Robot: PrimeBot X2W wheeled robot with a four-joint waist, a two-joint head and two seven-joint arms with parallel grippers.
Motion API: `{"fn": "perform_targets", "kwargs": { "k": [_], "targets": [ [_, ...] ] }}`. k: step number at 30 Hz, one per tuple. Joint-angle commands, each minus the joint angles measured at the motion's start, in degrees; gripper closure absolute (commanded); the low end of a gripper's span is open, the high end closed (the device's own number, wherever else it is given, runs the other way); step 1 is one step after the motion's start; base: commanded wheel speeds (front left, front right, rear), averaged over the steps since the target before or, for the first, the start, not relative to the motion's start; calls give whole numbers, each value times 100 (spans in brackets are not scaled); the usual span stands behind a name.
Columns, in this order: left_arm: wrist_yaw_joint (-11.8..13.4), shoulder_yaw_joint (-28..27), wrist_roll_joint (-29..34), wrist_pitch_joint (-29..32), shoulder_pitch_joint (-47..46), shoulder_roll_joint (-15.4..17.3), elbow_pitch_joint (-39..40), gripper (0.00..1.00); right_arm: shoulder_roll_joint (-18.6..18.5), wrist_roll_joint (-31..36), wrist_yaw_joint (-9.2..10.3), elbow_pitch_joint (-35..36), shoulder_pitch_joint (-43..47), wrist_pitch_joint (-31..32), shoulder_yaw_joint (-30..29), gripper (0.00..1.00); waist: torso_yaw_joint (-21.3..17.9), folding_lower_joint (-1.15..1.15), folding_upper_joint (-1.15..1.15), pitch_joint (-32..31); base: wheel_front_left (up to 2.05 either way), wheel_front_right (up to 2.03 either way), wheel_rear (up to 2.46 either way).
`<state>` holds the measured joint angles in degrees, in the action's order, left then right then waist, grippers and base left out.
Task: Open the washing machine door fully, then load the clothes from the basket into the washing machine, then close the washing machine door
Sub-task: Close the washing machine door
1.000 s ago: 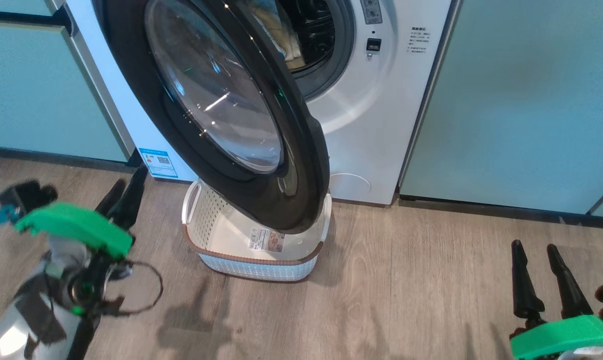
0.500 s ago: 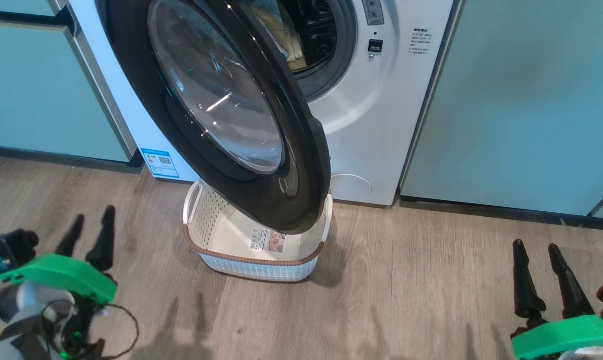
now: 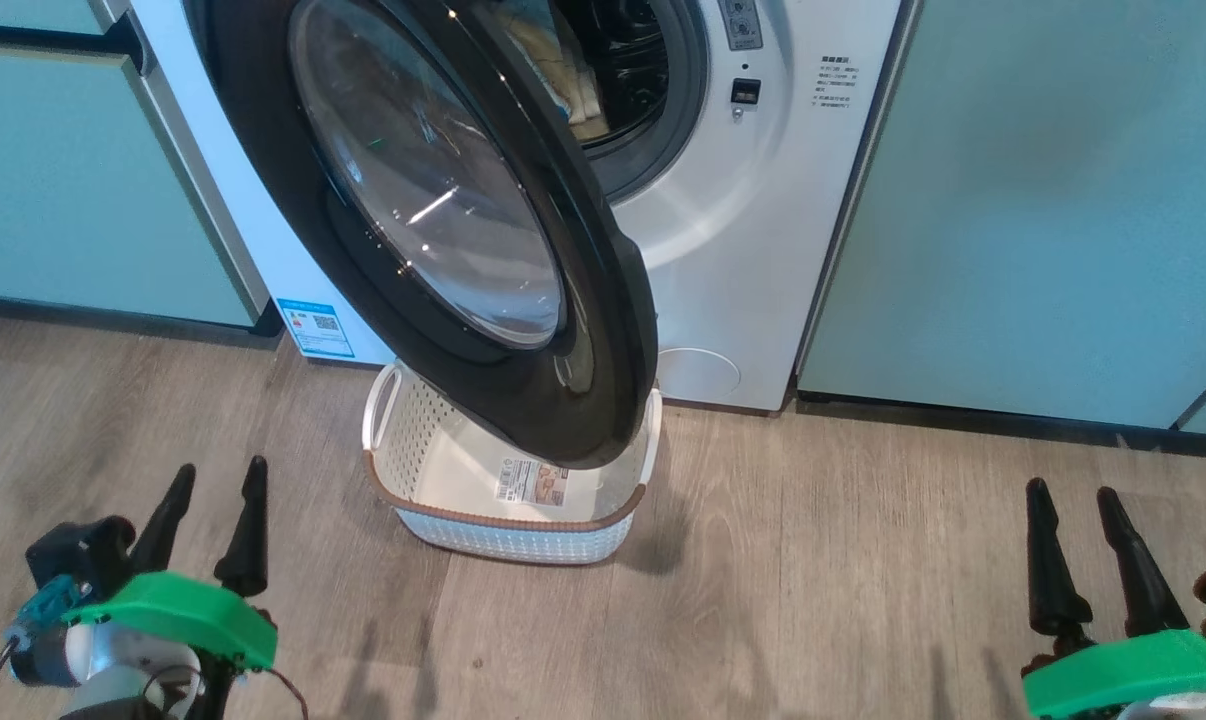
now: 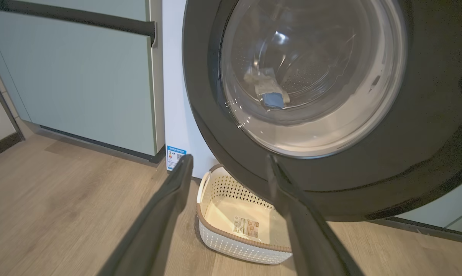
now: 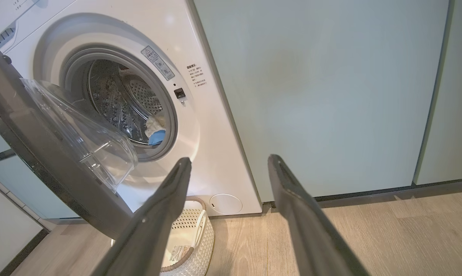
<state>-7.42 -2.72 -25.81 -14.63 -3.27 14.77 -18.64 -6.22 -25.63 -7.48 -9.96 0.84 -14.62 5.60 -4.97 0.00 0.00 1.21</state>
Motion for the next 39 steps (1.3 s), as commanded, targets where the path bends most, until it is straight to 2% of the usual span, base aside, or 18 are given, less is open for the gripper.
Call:
{"fn": "perform_targets", "kwargs": {
  "k": [1,11,25,26,27,28,29,30,39],
  "targets": [
    [-6,-297,85,-36,-164,109,208,0,-32,16,-1,197,-141,-38,91,0,-1,0,0,-2,0,0,0],
    [-6,-554,600,-37,-29,-76,326,0,-13,17,-1,188,-132,-38,116,0,-25,0,0,-6,0,0,0],
    [-7,-433,839,-37,-27,-11,419,0,-16,-6,-1,178,-144,-38,111,0,-25,0,0,-6,0,0,0],
    [-7,-426,844,-37,-25,-8,425,0,-15,-11,-1,182,-143,-38,105,6,-23,0,0,-7,0,0,0],
    [-7,-417,849,-37,-22,-6,432,0,-14,-22,-1,192,-148,-38,95,23,-21,0,0,-8,0,0,0],
    [-7,-406,854,-37,-20,-5,439,0,-18,-33,-1,209,-157,-38,84,46,-15,0,0,-8,0,0,0],
    [-7,-387,862,-37,-16,-3,450,0,-27,-39,-1,230,-169,-38,89,95,-10,0,0,-9,0,0,0],
    [-7,-364,873,-37,-11,1,461,0,-35,-61,-1,253,-186,-38,103,100,-3,0,0,-9,0,0,0],
    [-7,-199,926,-37,-51,-75,525,0,-12,-611,-1,743,-717,-38,-99,100,203,0,0,10,0,0,0]
  ]
}}
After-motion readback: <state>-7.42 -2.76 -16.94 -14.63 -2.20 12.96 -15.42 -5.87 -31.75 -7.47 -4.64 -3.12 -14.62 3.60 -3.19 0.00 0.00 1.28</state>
